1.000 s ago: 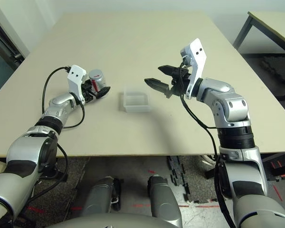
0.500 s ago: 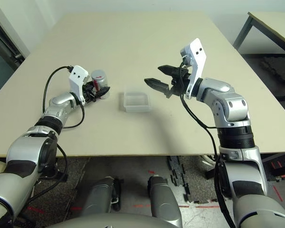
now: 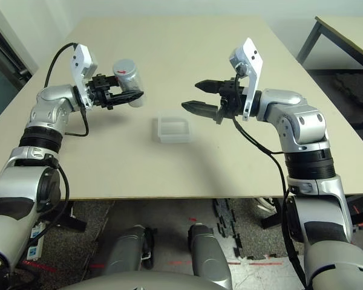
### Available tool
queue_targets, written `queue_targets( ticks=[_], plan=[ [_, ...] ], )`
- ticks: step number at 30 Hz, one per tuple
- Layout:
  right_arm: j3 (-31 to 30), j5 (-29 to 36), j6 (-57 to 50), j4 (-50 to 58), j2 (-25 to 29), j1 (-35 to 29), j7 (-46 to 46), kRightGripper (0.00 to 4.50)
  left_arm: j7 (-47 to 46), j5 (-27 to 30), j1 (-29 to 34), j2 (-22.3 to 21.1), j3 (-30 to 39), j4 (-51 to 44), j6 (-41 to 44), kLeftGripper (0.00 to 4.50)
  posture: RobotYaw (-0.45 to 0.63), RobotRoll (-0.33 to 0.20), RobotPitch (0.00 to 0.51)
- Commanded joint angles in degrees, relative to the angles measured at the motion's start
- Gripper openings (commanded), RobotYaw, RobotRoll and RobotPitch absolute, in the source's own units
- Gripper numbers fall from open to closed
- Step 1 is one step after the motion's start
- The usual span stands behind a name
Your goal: Pour the medicine from the bottle into the box.
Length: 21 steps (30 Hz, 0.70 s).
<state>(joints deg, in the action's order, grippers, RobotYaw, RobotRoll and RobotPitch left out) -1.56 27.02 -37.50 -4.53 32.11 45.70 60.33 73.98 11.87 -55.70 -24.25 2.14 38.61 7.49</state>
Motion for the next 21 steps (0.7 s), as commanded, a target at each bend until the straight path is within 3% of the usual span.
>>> queue_targets(
  ticks=[1,21],
  plan=[
    [-1.4,0.4,-0.1,0.9,-0.7,2.1,1.1,4.50,1.3,1.7,2.1,1.3,-2.3,-4.7,4.2,2.67,-0.02,0.000,0.057],
    [-2.6,3.1,-3.3,4.4,-1.4,5.0,3.6,4.50,3.0,5.9,8.0,2.8,-8.7,-18.8,14.4,2.67,-0.04,0.000,0.069]
  ],
)
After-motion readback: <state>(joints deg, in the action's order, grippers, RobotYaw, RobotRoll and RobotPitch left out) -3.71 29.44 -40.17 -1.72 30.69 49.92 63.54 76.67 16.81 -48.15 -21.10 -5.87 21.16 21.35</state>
